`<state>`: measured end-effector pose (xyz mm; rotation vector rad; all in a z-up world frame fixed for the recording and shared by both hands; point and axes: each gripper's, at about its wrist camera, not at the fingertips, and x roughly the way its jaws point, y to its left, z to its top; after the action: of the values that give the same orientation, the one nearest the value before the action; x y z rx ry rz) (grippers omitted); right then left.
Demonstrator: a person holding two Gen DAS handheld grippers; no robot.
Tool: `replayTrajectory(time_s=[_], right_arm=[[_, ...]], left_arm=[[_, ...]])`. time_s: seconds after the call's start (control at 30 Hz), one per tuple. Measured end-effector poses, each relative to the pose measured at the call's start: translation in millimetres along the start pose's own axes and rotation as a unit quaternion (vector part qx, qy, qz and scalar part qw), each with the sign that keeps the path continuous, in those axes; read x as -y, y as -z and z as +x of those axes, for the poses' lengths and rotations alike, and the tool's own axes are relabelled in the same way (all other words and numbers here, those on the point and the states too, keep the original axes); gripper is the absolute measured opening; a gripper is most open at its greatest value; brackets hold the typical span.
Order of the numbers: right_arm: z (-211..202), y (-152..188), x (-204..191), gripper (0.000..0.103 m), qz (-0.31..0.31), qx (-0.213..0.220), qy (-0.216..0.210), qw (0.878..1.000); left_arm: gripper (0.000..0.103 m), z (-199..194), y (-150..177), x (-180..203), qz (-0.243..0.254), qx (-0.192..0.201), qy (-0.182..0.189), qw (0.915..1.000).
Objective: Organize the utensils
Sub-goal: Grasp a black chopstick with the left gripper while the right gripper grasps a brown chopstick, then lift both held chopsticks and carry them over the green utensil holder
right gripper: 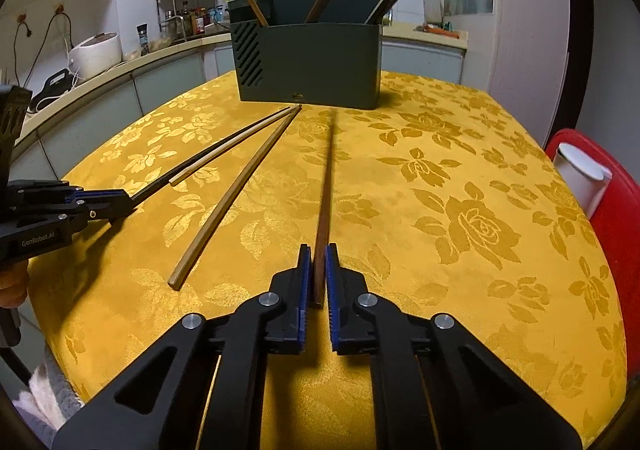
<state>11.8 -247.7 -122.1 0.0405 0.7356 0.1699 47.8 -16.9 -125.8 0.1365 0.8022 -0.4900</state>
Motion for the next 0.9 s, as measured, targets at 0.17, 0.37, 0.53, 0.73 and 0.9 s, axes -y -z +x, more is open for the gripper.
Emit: replayTrajectory(time_s=[0.17,0.37,0.53,0.73,0.9], right_arm=[[-4,-3,6,0.007,0.017,-0.011,-0.001,1.000],[-25,-17,14,0.007,0.034,0.008,-0.008,0.999],[-51,-35,16,0.007,0.031,0.048,-0.007,0.998],[-85,-64,17,0.007,0.021,0.103,-0.010,0.994],[-104,-85,13,0.007,0.011,0.140,-0.017,0.990]], left_arm=[[0.007,-17,-7,-1,0.009,0.026,-0.013,0.9995],[0.007,-38,-21,-11,-0.001,0.049,-0.029,0.9984],[0.007,-59,-40,-18,0.005,0.066,-0.037,0.9971],[0.007,-86,-68,-17,0.023,0.099,-0.048,0.9937],[0.007,-104,-83,-14,0.021,0.124,-0.035,0.9914]])
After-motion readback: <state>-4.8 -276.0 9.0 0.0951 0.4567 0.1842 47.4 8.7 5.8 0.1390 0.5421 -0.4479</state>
